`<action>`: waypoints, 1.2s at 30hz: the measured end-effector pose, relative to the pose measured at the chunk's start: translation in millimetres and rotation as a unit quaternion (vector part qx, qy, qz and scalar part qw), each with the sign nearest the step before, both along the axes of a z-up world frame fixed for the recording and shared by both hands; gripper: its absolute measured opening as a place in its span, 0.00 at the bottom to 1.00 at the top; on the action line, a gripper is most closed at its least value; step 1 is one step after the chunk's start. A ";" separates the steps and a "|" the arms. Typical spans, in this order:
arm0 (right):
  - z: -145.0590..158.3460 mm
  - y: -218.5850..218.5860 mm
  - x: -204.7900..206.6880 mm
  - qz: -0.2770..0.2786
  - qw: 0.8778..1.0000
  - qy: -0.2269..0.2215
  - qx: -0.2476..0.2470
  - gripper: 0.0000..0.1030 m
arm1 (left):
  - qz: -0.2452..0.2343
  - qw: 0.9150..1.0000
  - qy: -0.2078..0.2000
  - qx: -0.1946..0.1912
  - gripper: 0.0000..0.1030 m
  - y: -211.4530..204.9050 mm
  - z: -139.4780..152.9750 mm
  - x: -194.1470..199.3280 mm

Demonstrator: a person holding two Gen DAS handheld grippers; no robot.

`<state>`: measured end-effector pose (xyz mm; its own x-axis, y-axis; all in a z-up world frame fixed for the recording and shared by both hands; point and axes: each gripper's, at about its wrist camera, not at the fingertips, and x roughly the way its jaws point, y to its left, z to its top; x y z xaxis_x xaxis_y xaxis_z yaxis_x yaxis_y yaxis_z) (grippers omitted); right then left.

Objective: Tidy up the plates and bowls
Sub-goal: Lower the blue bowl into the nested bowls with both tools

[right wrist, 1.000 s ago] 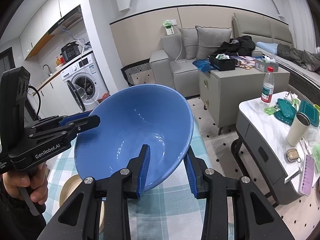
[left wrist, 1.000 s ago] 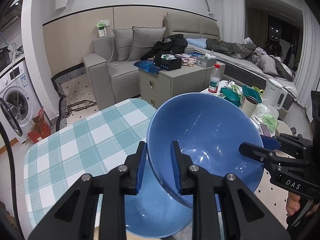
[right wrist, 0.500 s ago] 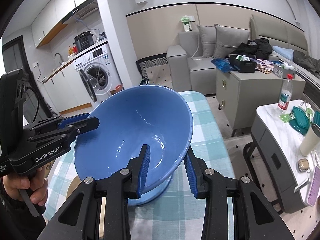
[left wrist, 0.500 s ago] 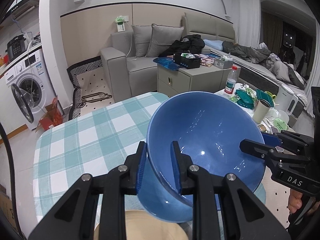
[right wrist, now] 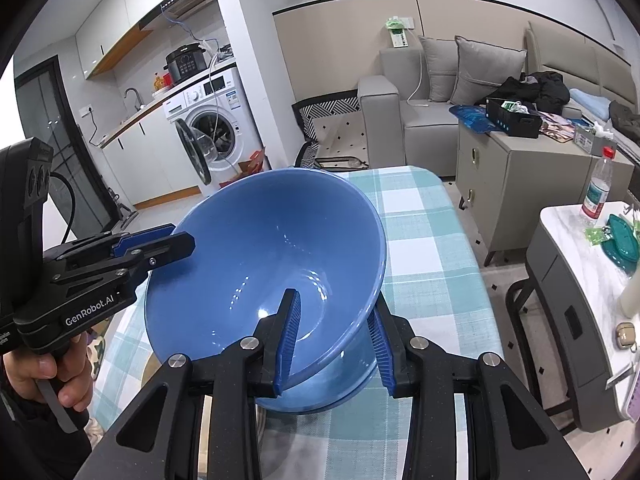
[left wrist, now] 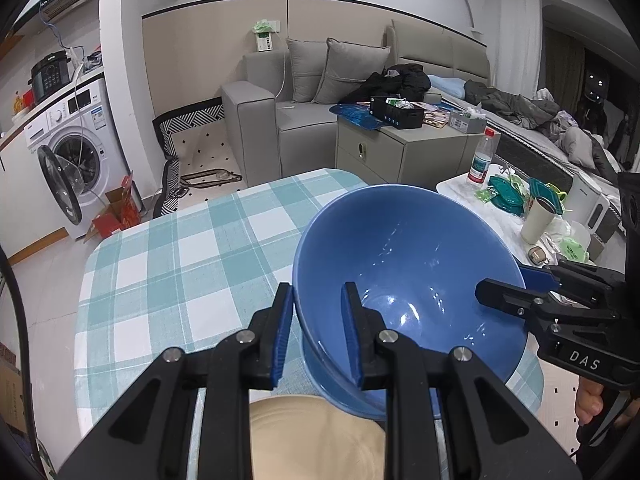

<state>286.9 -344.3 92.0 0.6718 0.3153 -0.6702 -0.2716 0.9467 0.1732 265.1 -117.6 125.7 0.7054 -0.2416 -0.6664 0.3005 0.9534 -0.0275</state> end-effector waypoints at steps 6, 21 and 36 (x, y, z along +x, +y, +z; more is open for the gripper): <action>-5.6 -0.3 4.0 0.002 1.000 0.009 -0.001 0.34 | 0.002 1.000 0.007 -0.001 0.22 2.3 -4.9 -1.7; -25.8 -1.8 14.9 -0.002 0.999 0.034 -0.011 0.34 | 0.004 0.999 0.031 0.007 0.22 -3.6 -26.5 0.5; -44.7 2.7 19.3 -0.005 0.998 0.048 -0.031 0.34 | 0.008 0.999 0.045 0.016 0.22 -7.9 -45.1 4.3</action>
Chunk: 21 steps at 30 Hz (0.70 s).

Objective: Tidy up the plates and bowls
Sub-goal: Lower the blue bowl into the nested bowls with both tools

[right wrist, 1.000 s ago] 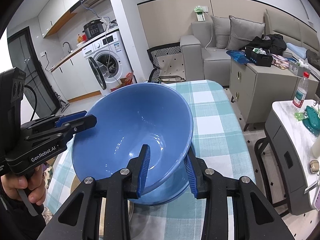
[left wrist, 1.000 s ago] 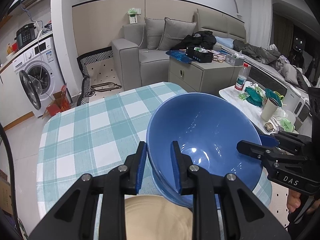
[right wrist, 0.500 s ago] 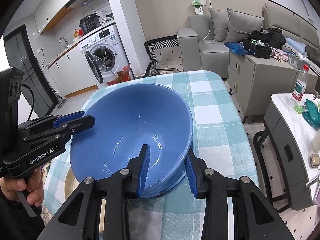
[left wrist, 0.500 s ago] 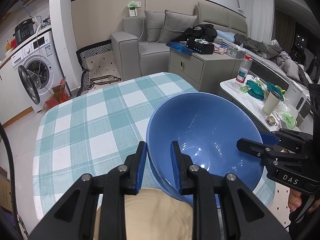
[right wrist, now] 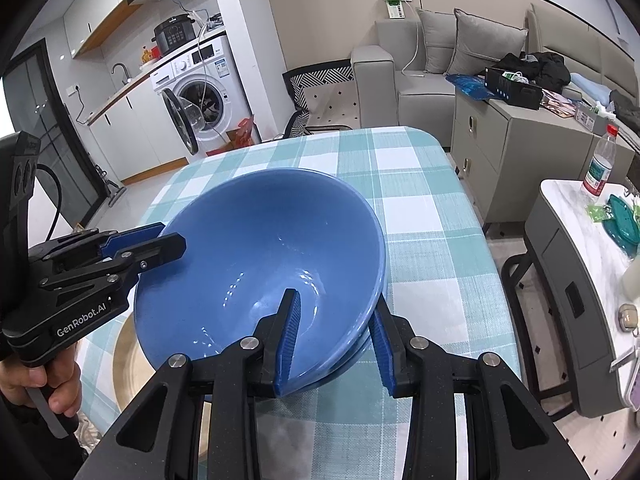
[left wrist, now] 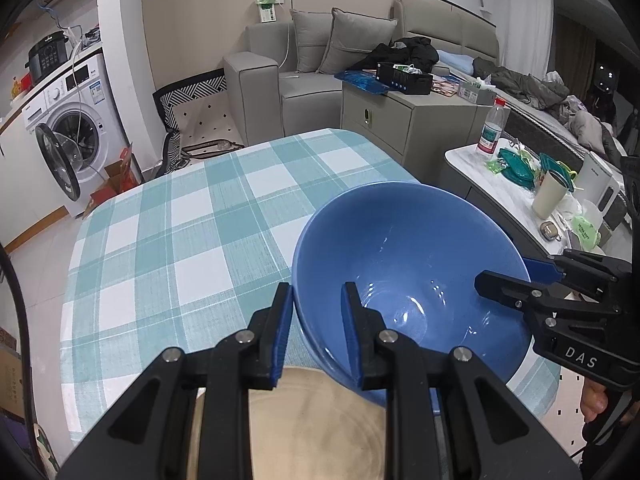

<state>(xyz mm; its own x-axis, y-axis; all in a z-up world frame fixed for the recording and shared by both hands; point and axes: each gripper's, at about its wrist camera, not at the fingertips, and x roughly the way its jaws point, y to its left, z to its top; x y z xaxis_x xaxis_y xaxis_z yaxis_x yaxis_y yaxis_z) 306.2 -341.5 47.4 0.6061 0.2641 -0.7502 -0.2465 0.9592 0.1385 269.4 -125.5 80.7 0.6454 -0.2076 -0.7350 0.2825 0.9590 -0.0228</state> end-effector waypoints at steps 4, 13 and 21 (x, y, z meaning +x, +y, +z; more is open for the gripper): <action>-1.8 1.0 0.8 0.000 1.000 -0.001 -0.006 0.34 | -0.001 1.000 0.002 0.003 0.22 -0.2 -3.3 0.9; -8.1 2.8 3.5 -0.002 1.000 0.000 -0.025 0.35 | -0.002 1.000 0.007 0.006 0.22 0.0 -9.5 6.0; -16.8 9.6 4.4 -0.001 0.998 -0.006 -0.056 0.35 | -0.003 1.000 0.011 0.010 0.22 -1.7 -19.0 7.8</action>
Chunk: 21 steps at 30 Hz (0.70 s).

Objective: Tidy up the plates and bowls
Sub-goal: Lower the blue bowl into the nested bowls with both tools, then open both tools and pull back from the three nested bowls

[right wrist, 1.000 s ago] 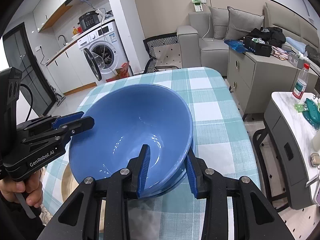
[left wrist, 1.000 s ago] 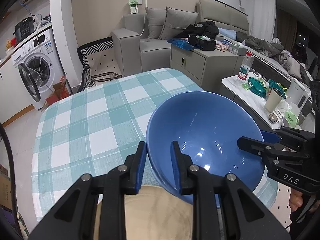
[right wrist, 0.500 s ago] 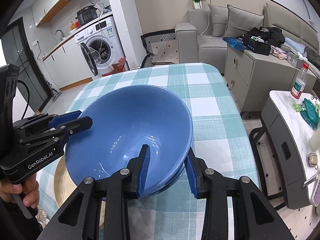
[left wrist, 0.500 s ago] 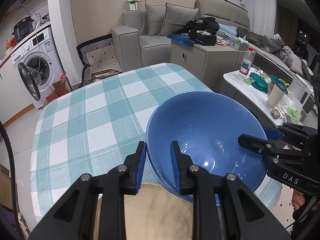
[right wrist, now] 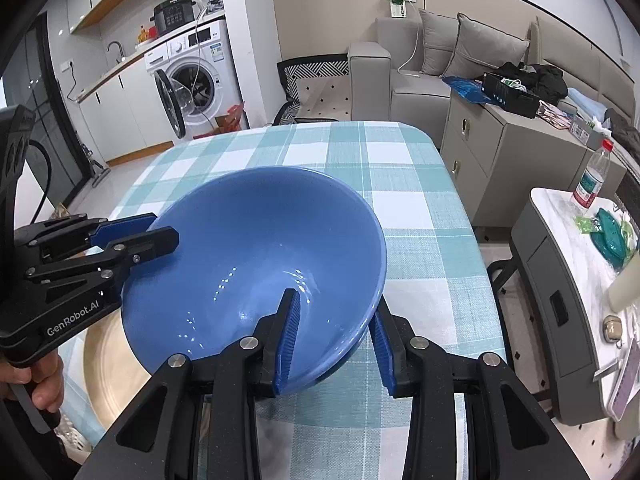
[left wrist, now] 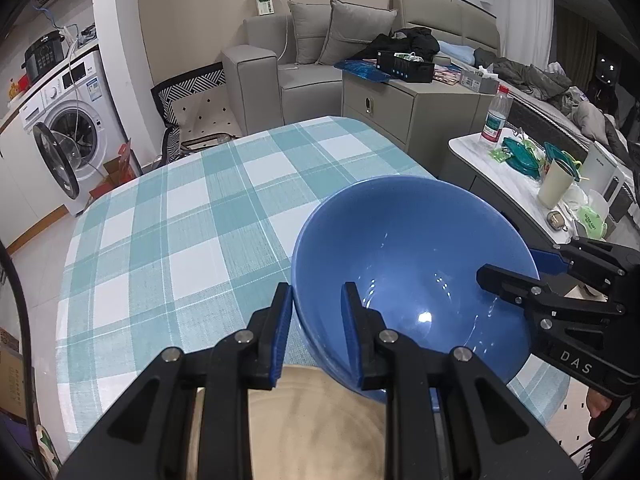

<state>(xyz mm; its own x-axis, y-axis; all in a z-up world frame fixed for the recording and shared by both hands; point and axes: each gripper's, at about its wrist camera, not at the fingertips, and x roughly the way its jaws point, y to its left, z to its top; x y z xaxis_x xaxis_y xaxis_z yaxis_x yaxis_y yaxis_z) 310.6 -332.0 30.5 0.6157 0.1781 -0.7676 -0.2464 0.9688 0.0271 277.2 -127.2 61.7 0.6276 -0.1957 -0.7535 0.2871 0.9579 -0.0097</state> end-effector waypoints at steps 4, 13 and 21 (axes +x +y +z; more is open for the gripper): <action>-1.6 0.1 -0.1 0.001 1.000 -0.003 -0.004 0.35 | -0.004 1.000 -0.003 0.004 0.22 -0.3 -2.0 -0.7; -2.2 -4.9 -4.8 0.008 1.000 -0.004 0.017 0.51 | -0.015 1.000 -0.002 -0.015 0.28 4.7 -6.5 -7.0; 1.5 -15.0 -7.7 -0.002 1.000 -0.009 0.029 0.62 | -0.007 1.000 -0.009 -0.020 0.41 7.9 -5.7 -13.5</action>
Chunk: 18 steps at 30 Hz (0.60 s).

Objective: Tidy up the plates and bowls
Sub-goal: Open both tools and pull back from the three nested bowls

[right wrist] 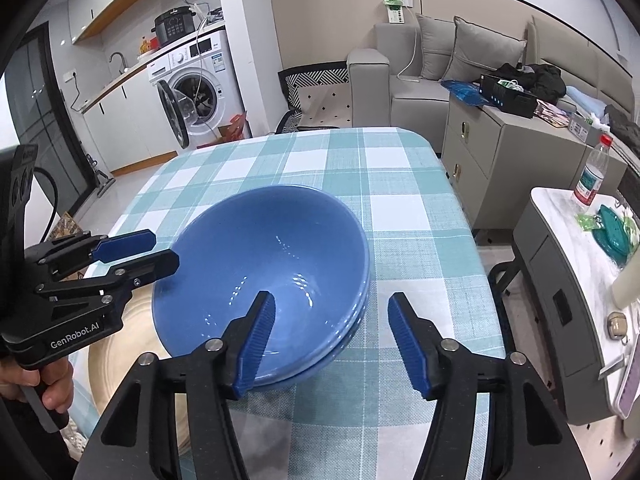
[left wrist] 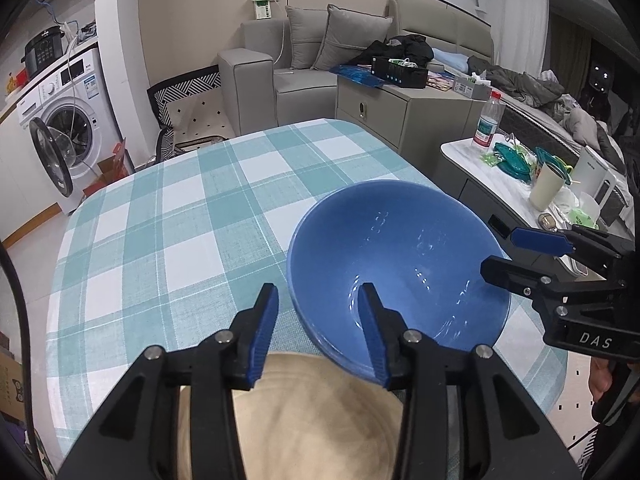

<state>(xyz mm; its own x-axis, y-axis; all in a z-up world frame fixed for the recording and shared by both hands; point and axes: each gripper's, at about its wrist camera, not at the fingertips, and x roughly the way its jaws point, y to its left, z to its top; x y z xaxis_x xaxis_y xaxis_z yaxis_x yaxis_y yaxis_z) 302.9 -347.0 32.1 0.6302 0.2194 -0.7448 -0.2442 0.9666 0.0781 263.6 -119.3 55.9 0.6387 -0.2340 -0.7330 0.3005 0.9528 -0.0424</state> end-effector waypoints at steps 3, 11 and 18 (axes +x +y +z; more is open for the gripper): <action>1.3 -1.4 -1.0 0.000 1.000 -0.002 0.004 0.69 | 0.004 1.000 -0.004 0.001 0.50 1.5 1.1 -1.9; 2.6 -0.4 -3.7 0.004 1.000 -0.006 0.012 0.84 | 0.011 1.000 0.000 -0.001 0.52 5.5 0.9 -0.8; 4.8 -1.0 -4.6 0.005 1.000 -0.008 0.025 0.98 | 0.020 0.999 -0.025 -0.006 0.94 9.2 4.2 -6.2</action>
<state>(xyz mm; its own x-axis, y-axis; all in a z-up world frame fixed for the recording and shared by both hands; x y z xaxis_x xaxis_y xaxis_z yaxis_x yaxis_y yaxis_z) 298.2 -348.0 36.9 0.6401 0.2620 -0.7222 -0.2552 0.9592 0.1217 257.4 -110.1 60.1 0.6836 -0.2165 -0.6970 0.2644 0.9636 -0.0400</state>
